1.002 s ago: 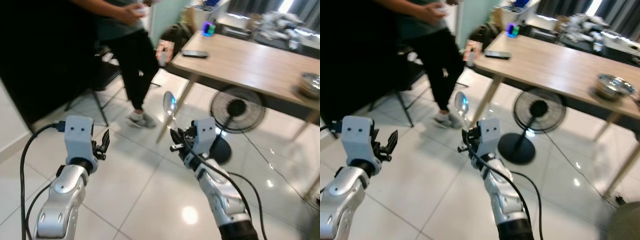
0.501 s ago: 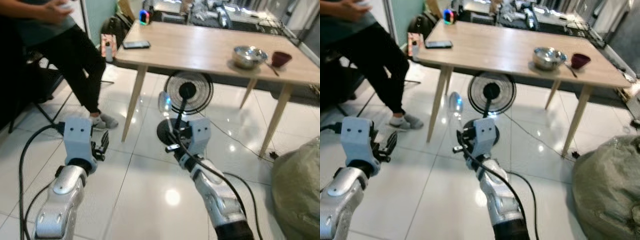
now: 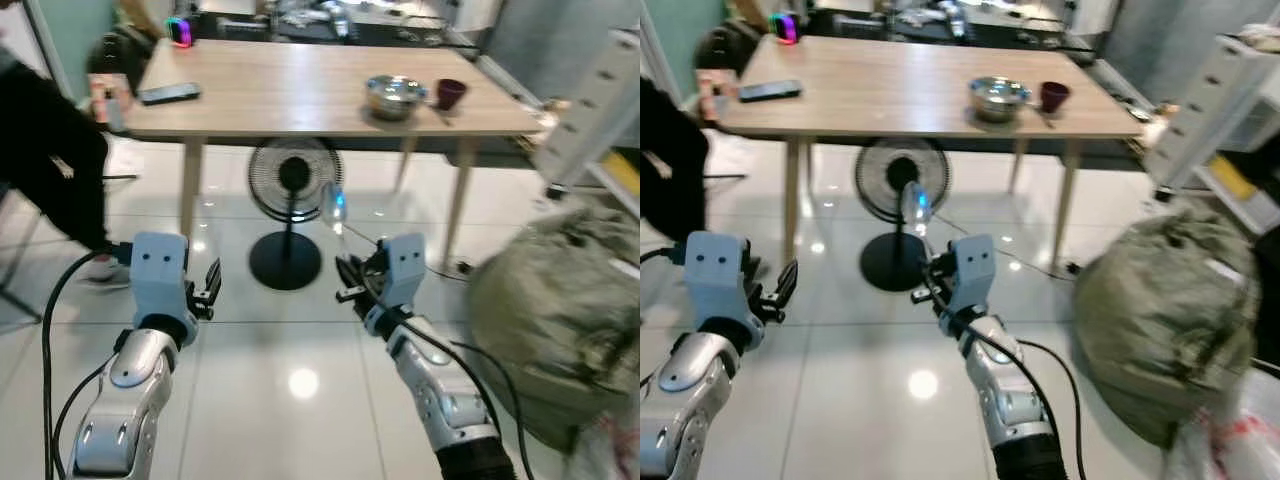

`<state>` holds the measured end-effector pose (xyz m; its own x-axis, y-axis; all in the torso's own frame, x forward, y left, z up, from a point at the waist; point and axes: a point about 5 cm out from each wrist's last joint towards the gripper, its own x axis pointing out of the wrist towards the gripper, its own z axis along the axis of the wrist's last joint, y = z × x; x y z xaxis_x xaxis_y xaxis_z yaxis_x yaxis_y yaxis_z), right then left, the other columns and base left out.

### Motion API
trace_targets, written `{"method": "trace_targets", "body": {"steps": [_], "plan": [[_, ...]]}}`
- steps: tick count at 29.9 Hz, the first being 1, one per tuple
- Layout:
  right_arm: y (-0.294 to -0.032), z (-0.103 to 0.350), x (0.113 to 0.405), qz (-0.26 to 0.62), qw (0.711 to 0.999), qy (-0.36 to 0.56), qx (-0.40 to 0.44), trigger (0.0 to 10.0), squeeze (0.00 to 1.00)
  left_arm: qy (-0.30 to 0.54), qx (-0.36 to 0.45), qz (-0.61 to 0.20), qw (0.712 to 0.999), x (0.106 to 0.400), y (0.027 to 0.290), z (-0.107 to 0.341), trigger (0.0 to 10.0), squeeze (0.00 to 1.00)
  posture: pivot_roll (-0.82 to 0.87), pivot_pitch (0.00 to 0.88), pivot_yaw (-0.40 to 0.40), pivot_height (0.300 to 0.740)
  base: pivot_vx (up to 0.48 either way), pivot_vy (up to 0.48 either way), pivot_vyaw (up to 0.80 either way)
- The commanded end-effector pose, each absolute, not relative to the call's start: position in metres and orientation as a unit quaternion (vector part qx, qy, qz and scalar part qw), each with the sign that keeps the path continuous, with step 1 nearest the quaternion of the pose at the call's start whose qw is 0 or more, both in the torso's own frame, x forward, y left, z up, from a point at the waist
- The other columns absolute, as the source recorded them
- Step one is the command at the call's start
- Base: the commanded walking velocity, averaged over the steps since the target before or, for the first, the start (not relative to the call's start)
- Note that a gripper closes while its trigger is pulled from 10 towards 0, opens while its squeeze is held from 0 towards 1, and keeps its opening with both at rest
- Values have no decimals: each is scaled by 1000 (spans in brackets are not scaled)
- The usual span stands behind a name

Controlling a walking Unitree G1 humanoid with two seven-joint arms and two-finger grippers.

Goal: Setting the table

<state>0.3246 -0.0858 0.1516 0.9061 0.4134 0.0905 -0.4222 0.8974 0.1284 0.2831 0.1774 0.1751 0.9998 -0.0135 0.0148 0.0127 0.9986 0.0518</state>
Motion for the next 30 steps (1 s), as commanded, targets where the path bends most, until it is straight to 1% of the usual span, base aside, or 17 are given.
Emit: {"method": "trace_targets", "body": {"steps": [1, 6, 10, 30], "plan": [[-85, 149, 324, 213, 974, -24, 78, 10000, 0, 2, 25, -6, 1000, 282, 178, 171, 10000, 0, 69, 51, -5, 740, 0, 0, -800], [-85, 149, 324, 211, 974, -25, 78, 10000, 0, 1, 27, -2, 1000, 282, 179, 171, 10000, 0, 72, 55, -6, 740, 0, 0, -800], [-85, 151, 324, 210, 974, -32, 74, 10000, 0, 5, 27, 4, 1000, 283, 180, 170, 10000, 0, 74, 56, -5, 740, 480, 0, -606], [-86, 151, 324, 205, 975, -33, 76, 10000, 0, 3, 27, 3, 1000, 284, 180, 171, 10000, 0, 75, 61, -5, 740, 480, 0, 0]]}}
